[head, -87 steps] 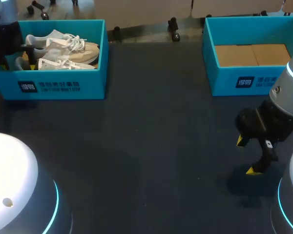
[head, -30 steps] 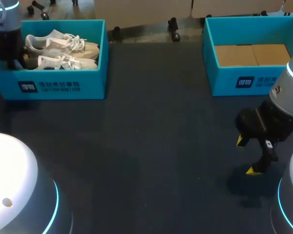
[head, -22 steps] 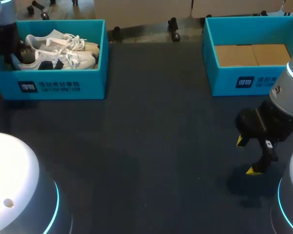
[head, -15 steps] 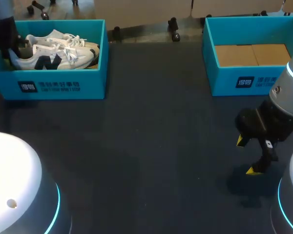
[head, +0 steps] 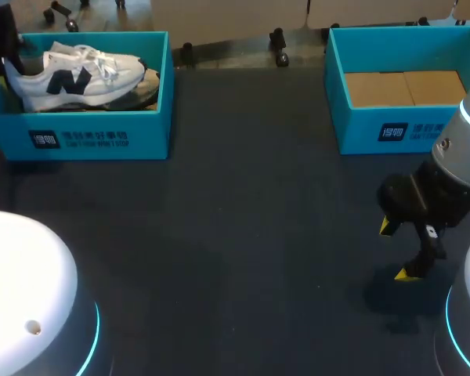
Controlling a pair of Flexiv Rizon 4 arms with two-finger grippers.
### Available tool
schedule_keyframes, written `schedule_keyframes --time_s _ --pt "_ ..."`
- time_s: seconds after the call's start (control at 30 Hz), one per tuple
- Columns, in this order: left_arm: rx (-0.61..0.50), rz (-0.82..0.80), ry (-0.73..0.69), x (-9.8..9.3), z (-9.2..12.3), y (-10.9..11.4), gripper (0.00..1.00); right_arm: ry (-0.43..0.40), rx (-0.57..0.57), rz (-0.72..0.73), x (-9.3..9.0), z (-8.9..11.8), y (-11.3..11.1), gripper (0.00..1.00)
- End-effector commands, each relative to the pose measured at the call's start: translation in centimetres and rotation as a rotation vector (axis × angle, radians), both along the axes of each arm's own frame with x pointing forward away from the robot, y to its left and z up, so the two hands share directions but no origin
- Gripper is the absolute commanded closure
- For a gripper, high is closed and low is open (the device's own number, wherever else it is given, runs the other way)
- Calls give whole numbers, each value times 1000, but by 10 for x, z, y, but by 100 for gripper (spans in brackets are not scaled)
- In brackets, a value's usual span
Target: Take the shoe out of the shoebox, open the shoe tongue, remove and reinsert the insole, then place the shoe into the shoebox
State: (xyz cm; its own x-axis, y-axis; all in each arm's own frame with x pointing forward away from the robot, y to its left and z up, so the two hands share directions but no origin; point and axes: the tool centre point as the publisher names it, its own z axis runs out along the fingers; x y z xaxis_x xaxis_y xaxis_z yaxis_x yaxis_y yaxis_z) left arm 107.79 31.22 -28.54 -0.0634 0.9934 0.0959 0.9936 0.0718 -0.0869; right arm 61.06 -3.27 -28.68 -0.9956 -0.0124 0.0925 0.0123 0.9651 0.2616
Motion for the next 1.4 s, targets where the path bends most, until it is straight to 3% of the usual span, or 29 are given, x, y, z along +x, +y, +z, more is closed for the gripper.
schedule_keyframes --time_s 0.03,0.4,0.57,0.87,1.4 --pt "5 1 7 2 33 3 100 0 -1 0 0 -1 1 0" --pt "53 13 -43 -17 84 8 100 0 -1 0 0 -1 1 0" --pt "61 12 -19 -42 101 16 100 0 -1 0 0 -1 1 0" --pt "30 -65 15 -104 118 19 100 0 -1 0 0 -1 1 0" --pt "30 -65 15 -104 118 19 100 0 -1 0 0 -1 1 0"
